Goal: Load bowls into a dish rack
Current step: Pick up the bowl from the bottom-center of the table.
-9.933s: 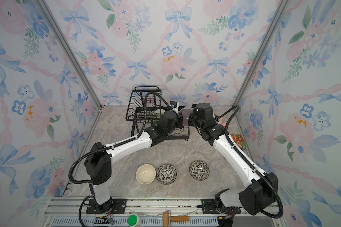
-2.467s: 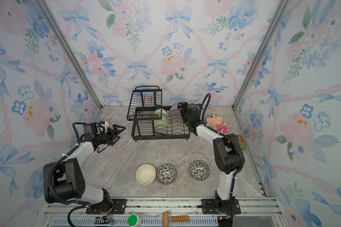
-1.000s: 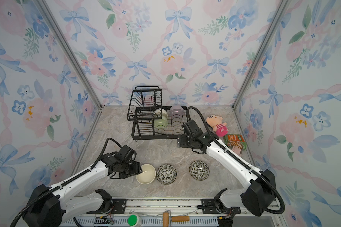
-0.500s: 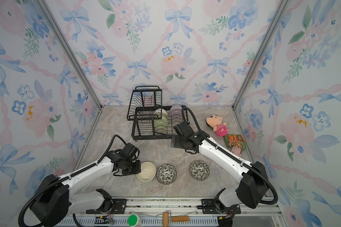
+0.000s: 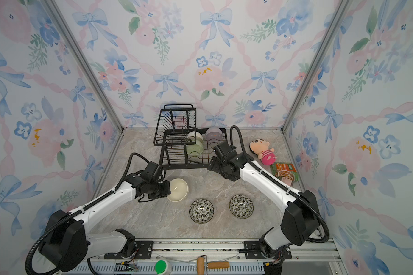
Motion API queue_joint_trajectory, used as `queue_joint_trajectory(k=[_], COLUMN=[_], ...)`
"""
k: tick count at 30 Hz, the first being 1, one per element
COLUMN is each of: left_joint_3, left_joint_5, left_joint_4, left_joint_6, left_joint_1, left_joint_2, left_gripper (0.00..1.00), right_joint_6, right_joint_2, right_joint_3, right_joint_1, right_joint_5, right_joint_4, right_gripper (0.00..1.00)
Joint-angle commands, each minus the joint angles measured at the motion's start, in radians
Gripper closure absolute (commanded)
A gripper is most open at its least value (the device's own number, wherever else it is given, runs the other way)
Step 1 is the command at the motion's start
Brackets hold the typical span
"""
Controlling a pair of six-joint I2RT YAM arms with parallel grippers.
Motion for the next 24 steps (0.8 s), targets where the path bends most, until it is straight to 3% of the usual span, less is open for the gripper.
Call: queue_joint_trajectory(k=[1, 5, 10, 18, 24], left_joint_3=[0.051, 0.094, 0.111, 0.161, 0.186], left_joint_5=[-0.083, -0.196, -0.341, -0.525, -0.589], left_joint_4=[0.099, 0.143, 0.282, 0.502, 0.705], left_joint_6=[-0.116, -0.242, -0.300, -0.264, -0.185], left_joint_1=[-0.056, -0.158, -0.291, -0.417, -0.480], left_joint_2=[-0.002, 0.026, 0.063, 0.163, 0.257], left_gripper=[1.00, 1.00, 1.00, 1.00, 1.00], right_joint_6=[0.124, 0.152, 0.198, 0.347, 0.497], right_joint_2=[-0.009, -0.013, -0.027, -0.081, -0.166], right_joint_3=[-0.012, 0.028, 0.035, 0.011, -0.012], right_joint_1=[-0.073, -0.169, -0.274, -0.370, -0.384], right_joint_5=[-0.131, -0.226, -0.287, -0.344, -0.318], right_joint_4=[0.035, 0.007, -0.001, 0.033, 0.064], right_gripper=[0.04, 0.04, 0.04, 0.04, 0.04])
